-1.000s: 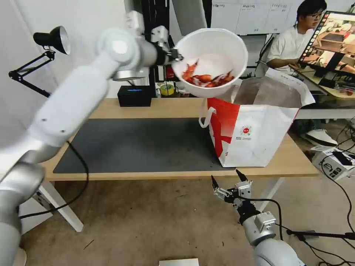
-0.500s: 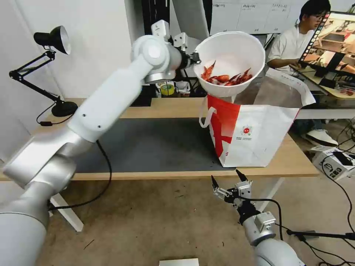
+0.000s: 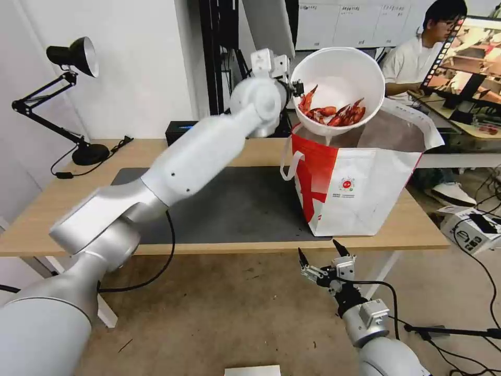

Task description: Pick up the trash from the table and place it into the takeout bag.

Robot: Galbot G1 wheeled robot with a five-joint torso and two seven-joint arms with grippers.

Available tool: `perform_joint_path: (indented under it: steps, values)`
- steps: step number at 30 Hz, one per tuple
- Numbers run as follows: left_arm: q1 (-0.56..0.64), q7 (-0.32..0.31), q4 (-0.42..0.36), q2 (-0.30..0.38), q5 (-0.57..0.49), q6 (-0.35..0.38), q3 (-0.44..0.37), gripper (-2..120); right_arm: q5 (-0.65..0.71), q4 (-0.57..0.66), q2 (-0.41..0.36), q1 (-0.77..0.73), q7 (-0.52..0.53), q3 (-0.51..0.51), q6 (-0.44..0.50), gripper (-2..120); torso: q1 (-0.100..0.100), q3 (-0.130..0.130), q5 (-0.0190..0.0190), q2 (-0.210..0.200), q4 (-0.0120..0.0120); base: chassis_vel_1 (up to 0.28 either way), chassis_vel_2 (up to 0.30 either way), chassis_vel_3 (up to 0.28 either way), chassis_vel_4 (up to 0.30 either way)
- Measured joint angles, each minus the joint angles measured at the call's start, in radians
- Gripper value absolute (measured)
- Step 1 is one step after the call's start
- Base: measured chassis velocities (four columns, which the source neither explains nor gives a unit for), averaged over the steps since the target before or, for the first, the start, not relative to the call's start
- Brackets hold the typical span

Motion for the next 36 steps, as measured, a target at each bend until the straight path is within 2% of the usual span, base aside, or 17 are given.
perform_joint_path:
  steps: [2, 8, 11, 14, 16, 17, 18, 20, 21, 25, 27, 31, 32, 34, 36]
  values:
    - [0.005, 0.053, -0.036, 0.031, 0.074, -0.001, 0.043, 0, 0.0, 0.0, 0.0, 0.0, 0.0, 0.0, 0.0, 100, 0.0, 0.0, 0.0, 0.0, 0.0003, 0.0, 0.0, 0.0, 0.0]
    - [0.006, 0.076, -0.057, 0.037, 0.098, 0.009, 0.062, 0, 0.0, 0.0, 0.0, 0.0, 0.0, 0.0, 0.0, 100, 0.0, 0.0, 0.0, 0.0, 0.0, 0.0, 0.0, 0.0, 0.0]
    - [0.001, 0.084, -0.065, 0.036, 0.072, 0.027, 0.062, 0, 0.0, 0.0, 0.0, 0.0, 0.0, 0.0, 0.0, 100, 0.0, 0.0, 0.0, 0.0, 0.0, 0.0, 0.0, 0.0, 0.0]
    - [-0.009, 0.085, -0.076, 0.029, -0.032, 0.085, 0.057, 0, 0.0, 0.0, 0.0, 0.0, 0.0, 0.0, 0.0, 100, 0.0, 0.0, 0.0, 0.0, 0.0, 0.0, 0.0, 0.0, 0.0]
    - [-0.01, 0.084, -0.076, 0.027, -0.05, 0.097, 0.054, 0, 0.0, 0.0, 0.0, 0.0, 0.0, 0.0, 0.0, 100, 0.0, 0.0, 0.0, 0.0, 0.0, 0.0, 0.0, 0.0, 0.0]
    - [-0.011, 0.082, -0.076, 0.023, -0.088, 0.146, 0.046, 0, 0.0, 0.0, 0.0, 0.0, 0.0, 0.0, 0.0, 100, 0.0, 0.0, 0.0, 0.0, -0.0001, 0.0, 0.0, 0.0, 0.0]
    - [-0.011, 0.082, -0.076, 0.023, -0.088, 0.146, 0.046, 0, 0.0, 0.0, 0.0, 0.0, 0.0, 0.0, 0.0, 100, 0.0, 0.0, 0.0, 0.0, -0.0001, 0.0, 0.0, 0.0, 0.0]
    - [-0.011, 0.073, -0.079, 0.024, -0.127, 0.214, 0.039, 1, 0.0, 0.0, 0.0, 0.0, 0.0, 0.0, 0.0, 100, 0.0, 0.0, 0.0, 0.0, 0.0, 0.0, 0.0, 0.0, 0.0]
    - [-0.011, 0.065, -0.082, 0.025, -0.14, 0.244, 0.038, 7, 0.0, 0.0, 0.0, 0.0, 0.0, 0.0, 0.0, 100, 0.0, 0.0, 0.0, 0.0, 0.0, 0.0, 0.0, 0.0, 0.0]
    - [-0.007, 0.059, -0.093, 0.029, -0.163, 0.284, 0.036, 15, 0.0, 0.0, 0.0, 0.0, 0.0, 0.0, 0.0, 100, 0.0, 0.0, 0.0, 0.0, 0.0, 0.0, 0.0, 0.0, 0.0]
    - [-0.004, 0.056, -0.1, 0.032, -0.182, 0.311, 0.035, 27, 0.0, 0.0, 0.0, 0.0, 0.0, 0.0, 0.0, 100, 0.0, 0.0, 0.0, 0.0, 0.0, 0.0, 0.0, 0.0, 0.0]
    - [-0.003, 0.055, -0.1, 0.036, -0.195, 0.329, 0.032, 35, 0.0, 0.0, 0.0, 0.0, 0.0, 0.0, 0.0, 100, 0.0, 0.0, 0.0, 0.0, 0.0, 0.0, 0.0, 0.0, 0.0]
    - [-0.003, 0.054, -0.099, 0.039, -0.2, 0.337, 0.027, 43, 0.0, 0.0, 0.0, 0.0, 0.0, 0.0, 0.0, 100, 0.0, 0.0, -0.0001, 0.0, 0.0, 0.0, 0.0, 0.0, 0.0]
    - [-0.002, 0.054, -0.099, 0.043, -0.205, 0.34, 0.022, 52, 0.0, 0.0, 0.0, 0.0, 0.0, 0.0, 0.0, 100, 0.0, 0.0, 0.0, 0.0, 0.0, 0.0, 0.0, 0.0, 0.0]
    - [-0.002, 0.054, -0.099, 0.045, -0.206, 0.341, 0.021, 54, 0.0, 0.0, 0.0, 0.0, 0.0, 0.0, 0.0, 100, 0.0, 0.0, 0.0, 0.0, 0.0, 0.0, 0.0, 0.0, 0.0]
